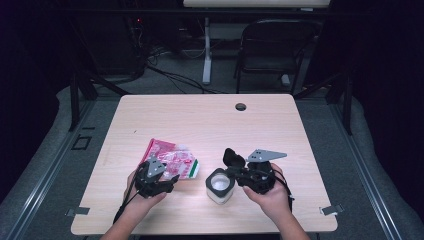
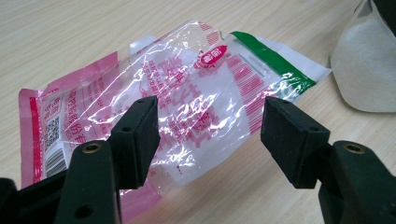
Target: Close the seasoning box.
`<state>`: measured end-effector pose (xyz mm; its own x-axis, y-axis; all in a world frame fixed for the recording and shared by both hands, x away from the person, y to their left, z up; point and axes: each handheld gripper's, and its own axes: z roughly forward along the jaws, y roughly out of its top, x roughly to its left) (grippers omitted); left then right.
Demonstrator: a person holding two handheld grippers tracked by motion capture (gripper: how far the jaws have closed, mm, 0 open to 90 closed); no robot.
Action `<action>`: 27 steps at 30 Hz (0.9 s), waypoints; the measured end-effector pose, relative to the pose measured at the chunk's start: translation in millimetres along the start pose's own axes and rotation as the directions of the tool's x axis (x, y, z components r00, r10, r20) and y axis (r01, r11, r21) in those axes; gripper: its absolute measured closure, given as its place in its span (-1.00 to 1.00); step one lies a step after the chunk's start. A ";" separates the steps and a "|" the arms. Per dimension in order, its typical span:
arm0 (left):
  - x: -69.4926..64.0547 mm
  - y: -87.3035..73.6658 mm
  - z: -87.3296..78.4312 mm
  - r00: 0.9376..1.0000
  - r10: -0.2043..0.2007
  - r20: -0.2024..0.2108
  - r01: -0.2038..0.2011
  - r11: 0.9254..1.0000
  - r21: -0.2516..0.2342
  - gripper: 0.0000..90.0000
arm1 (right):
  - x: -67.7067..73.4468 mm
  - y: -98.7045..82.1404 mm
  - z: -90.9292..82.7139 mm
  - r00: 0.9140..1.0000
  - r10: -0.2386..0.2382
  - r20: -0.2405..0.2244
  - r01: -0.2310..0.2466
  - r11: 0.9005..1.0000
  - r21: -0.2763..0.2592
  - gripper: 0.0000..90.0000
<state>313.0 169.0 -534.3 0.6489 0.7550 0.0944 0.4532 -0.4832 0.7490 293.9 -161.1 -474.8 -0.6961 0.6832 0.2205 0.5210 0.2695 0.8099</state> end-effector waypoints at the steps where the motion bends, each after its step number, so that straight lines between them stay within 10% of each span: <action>1: 0.4 0.1 0.7 1.000 0.000 -0.001 0.000 1.000 0.000 -0.17 | -0.4 -0.5 -0.7 1.000 0.004 0.001 -0.004 1.000 0.000 0.84; 27: 5.9 -1.8 3.2 1.000 0.002 -0.028 -0.002 1.000 0.014 -0.16 | -9.7 -1.5 -9.3 1.000 0.016 -0.004 -0.016 1.000 0.006 0.91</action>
<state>318.1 172.9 -537.3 0.6323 0.7662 0.1144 0.4604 -0.4904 0.7399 295.3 -174.5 -473.1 -0.6896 0.6847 0.2358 0.5353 0.2626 0.8028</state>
